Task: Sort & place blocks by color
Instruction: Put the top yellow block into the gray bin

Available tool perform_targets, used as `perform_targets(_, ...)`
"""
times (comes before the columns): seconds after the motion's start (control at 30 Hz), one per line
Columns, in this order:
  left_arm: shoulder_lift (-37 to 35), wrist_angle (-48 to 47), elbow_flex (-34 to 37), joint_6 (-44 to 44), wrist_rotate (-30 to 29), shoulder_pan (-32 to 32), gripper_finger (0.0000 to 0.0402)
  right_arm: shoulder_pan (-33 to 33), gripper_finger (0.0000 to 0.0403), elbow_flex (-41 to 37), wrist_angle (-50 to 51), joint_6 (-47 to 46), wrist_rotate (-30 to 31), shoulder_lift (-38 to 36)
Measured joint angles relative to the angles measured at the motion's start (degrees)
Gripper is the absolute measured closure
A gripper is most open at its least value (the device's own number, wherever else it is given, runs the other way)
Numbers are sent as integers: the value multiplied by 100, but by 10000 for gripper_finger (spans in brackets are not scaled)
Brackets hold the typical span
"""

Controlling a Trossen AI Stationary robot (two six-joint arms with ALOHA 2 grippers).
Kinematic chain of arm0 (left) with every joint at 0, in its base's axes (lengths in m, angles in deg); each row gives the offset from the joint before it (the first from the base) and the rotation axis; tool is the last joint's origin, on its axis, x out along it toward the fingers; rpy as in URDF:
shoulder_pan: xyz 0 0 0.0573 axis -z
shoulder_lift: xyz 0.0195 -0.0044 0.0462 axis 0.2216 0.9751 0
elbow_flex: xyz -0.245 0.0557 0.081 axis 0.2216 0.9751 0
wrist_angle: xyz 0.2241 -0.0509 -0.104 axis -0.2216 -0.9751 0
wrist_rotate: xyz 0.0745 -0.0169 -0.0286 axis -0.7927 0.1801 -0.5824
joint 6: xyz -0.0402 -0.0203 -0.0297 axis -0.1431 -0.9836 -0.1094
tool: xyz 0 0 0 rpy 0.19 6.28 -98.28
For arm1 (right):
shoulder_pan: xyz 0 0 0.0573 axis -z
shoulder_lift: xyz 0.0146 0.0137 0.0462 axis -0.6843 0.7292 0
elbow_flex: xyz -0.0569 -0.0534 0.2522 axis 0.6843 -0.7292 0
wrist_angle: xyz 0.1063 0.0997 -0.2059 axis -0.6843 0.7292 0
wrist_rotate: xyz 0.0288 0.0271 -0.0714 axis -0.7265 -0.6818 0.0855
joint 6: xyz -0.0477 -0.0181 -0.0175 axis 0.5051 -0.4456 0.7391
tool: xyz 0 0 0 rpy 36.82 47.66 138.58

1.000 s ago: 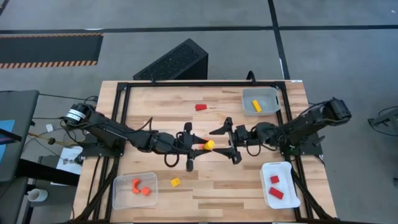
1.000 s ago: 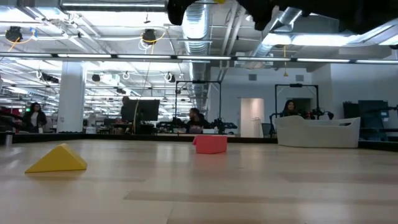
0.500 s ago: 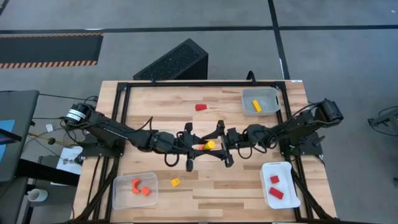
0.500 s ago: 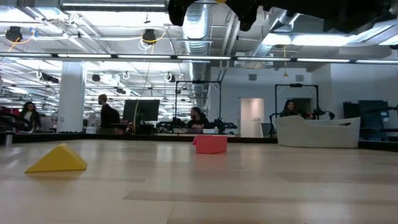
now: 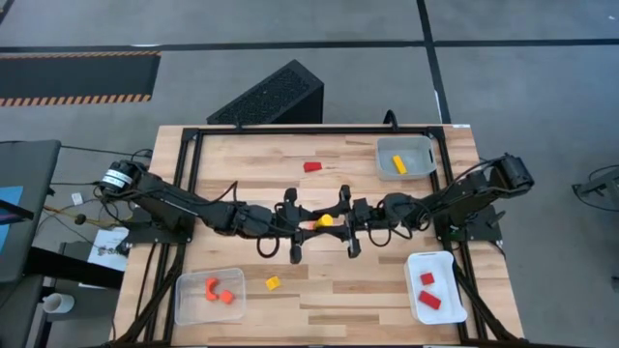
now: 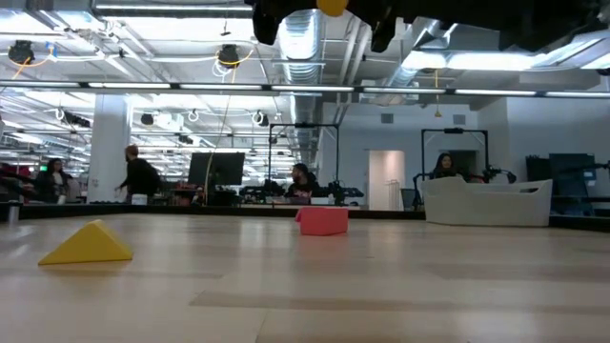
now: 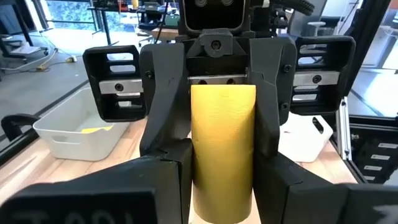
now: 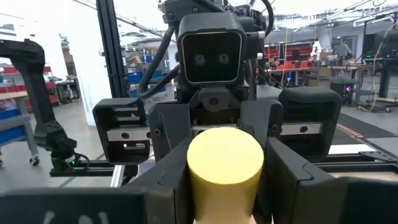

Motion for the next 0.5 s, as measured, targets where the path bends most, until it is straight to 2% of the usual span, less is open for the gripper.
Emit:
perform_targets(0.3, 0, 52, -2, -377, -131, 6, 310, -5, 238, 0, -63, 65, 237, -16)
perform_targets(0.5, 11, 89, -13, -651, -220, 87, 310, -7, 258, 20, -104, 115, 266, -24)
